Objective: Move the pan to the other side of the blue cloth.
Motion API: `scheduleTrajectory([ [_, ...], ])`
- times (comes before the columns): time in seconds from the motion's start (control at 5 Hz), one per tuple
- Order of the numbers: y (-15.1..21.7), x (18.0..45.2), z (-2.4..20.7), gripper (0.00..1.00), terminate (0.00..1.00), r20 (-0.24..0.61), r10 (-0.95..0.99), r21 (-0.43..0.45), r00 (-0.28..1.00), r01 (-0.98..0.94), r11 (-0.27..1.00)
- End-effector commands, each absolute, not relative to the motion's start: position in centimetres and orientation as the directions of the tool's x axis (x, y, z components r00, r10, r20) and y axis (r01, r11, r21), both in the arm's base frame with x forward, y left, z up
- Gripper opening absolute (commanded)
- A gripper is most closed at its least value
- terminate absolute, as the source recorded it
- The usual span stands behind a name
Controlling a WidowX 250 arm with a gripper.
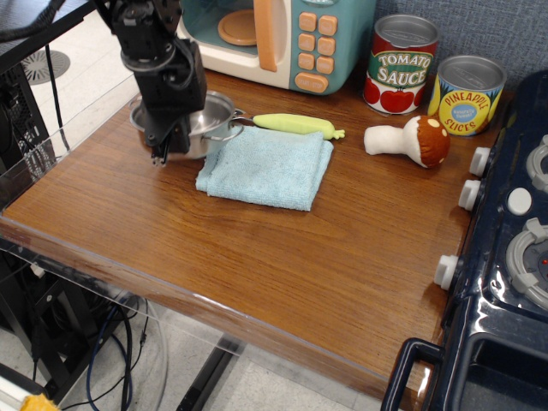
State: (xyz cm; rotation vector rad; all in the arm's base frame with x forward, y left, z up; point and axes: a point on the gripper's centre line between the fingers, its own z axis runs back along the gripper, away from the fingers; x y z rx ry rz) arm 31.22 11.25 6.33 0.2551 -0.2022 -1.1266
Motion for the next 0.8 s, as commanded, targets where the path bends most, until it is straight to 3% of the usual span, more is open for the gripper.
scheduleTrajectory([
  [0.0, 6.9, 31.3, 10.8, 0.00, 0.00, 0.085, -0.975, 0.414, 0.207, 0.882, 0.223],
  [0.4, 0.7, 30.5, 10.0, 0.00, 0.00, 0.120, -0.993, 0.404, -0.020, 0.914, 0.031],
  [0.6, -2.8, 30.9, 7.6, 0.00, 0.00, 0.137, -0.984, 0.375, -0.115, 0.925, -0.056],
])
